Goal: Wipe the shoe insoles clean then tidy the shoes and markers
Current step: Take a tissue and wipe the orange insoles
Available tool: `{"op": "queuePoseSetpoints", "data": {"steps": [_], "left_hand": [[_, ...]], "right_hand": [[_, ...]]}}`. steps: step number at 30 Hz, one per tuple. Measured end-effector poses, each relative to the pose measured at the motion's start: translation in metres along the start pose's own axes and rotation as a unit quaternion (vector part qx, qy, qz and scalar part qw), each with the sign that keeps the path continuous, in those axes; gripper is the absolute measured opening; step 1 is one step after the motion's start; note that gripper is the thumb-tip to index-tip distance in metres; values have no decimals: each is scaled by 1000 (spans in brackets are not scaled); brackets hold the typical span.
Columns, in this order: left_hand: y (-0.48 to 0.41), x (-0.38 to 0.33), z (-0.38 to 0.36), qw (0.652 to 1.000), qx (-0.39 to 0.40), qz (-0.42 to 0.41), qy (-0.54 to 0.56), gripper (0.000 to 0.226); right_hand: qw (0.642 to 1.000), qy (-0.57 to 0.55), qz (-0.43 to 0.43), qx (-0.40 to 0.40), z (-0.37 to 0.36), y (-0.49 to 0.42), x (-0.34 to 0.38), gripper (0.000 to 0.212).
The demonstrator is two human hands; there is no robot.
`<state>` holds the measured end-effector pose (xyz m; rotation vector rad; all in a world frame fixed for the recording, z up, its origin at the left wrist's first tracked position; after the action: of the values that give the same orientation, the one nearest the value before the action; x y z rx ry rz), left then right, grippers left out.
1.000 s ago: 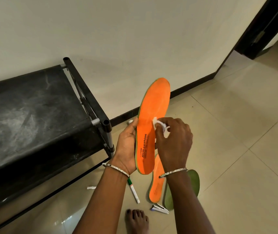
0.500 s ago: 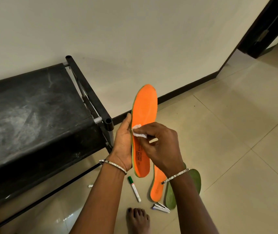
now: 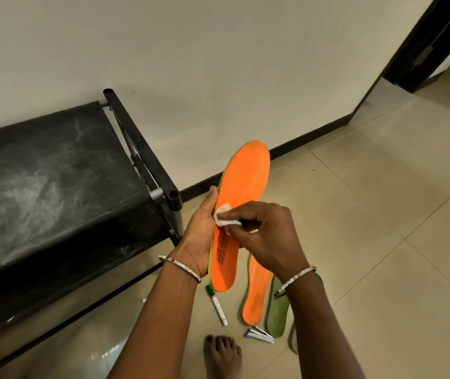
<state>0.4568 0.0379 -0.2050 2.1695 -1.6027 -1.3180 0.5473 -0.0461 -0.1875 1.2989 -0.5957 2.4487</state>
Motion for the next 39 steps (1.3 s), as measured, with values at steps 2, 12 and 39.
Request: {"op": "queuePoseSetpoints", "data": {"steps": [2, 12, 39], "left_hand": [[1, 2, -2, 999, 22, 7, -27, 62], [-5, 2, 1, 1000, -6, -8, -17, 70], [-4, 3, 2, 999, 22, -2, -49, 66]], "right_hand": [[997, 31, -19, -74, 1, -1, -5, 17], [993, 104, 52, -20, -2, 4, 10, 26], [997, 70, -31, -23, 8, 0, -2, 20]]}}
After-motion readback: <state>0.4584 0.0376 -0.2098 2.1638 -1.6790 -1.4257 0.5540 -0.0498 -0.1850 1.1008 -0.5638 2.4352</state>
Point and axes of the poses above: each hand's wrist, its own y-axis away from the middle knuckle, its own z-axis out of the back of the hand, x = y × z, the point moved 2 cm from there along -y, towards the middle knuckle, and after that the axes turned 1 degree about y, right-handed, at the moved point
